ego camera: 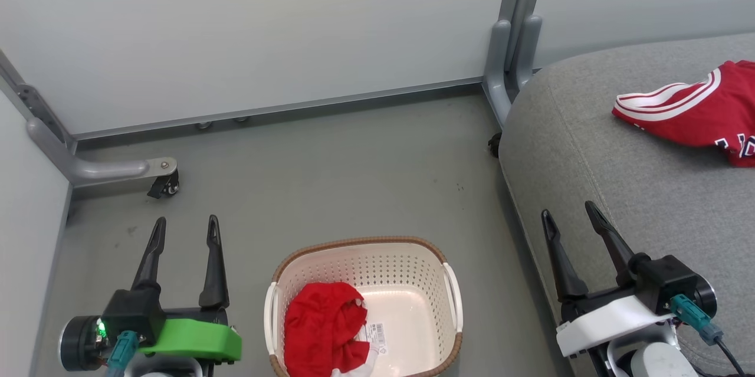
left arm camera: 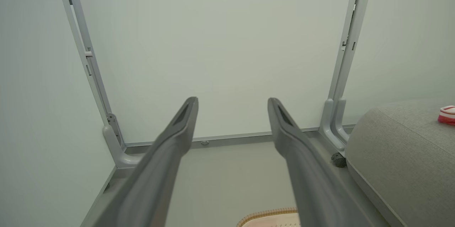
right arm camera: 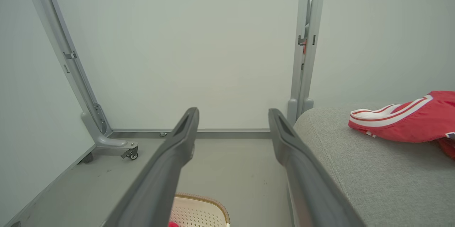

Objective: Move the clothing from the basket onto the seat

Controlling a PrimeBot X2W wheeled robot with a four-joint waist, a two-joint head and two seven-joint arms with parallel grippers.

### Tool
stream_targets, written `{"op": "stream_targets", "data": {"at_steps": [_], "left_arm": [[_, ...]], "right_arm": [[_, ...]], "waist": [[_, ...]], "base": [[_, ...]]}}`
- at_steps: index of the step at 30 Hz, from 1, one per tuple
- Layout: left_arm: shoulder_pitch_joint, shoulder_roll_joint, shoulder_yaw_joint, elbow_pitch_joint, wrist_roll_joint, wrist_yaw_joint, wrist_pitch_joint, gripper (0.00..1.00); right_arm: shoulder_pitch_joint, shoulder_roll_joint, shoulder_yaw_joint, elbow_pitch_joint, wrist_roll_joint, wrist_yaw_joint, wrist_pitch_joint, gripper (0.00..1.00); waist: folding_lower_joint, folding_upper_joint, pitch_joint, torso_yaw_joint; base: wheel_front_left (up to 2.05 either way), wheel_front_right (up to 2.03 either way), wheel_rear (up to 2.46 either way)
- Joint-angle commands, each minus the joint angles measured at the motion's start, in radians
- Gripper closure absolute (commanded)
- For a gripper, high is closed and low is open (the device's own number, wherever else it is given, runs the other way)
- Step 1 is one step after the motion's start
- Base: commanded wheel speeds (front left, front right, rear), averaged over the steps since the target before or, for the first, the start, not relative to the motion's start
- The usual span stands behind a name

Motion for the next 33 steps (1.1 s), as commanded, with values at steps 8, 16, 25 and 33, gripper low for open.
{"op": "stream_targets", "data": {"at_steps": [8,16,25,33], "left_arm": [[0.008,-0.001,0.001,0.007,0.007,-0.003,0.0,0.0],[0.006,-0.001,0.003,0.009,0.009,-0.005,0.0,0.0],[-0.024,-0.001,0.0,0.015,0.015,-0.013,0.0,0.0],[-0.142,0.011,-0.045,0.062,0.039,-0.039,0.0,0.0]], "right_arm": [[0.001,-0.002,-0.001,0.014,0.005,-0.001,0.0,0.0],[-0.004,-0.002,-0.001,0.016,0.005,-0.001,0.0,0.0],[-0.023,-0.002,0.009,0.009,0.007,-0.001,0.0,0.0],[-0.101,-0.002,0.03,-0.027,-0.007,-0.001,0.0,0.0]], "waist": [[0.0001,0.0,0.004,-0.002],[0.0001,0.0,0.007,-0.005],[0.0001,0.0,0.03,-0.021],[0.0001,0.0,0.124,-0.068]], "base": [[0.0,0.0,0.0],[0.0,0.0,0.0],[0.0,0.0,0.0],[0.0,0.0,0.0]]}}
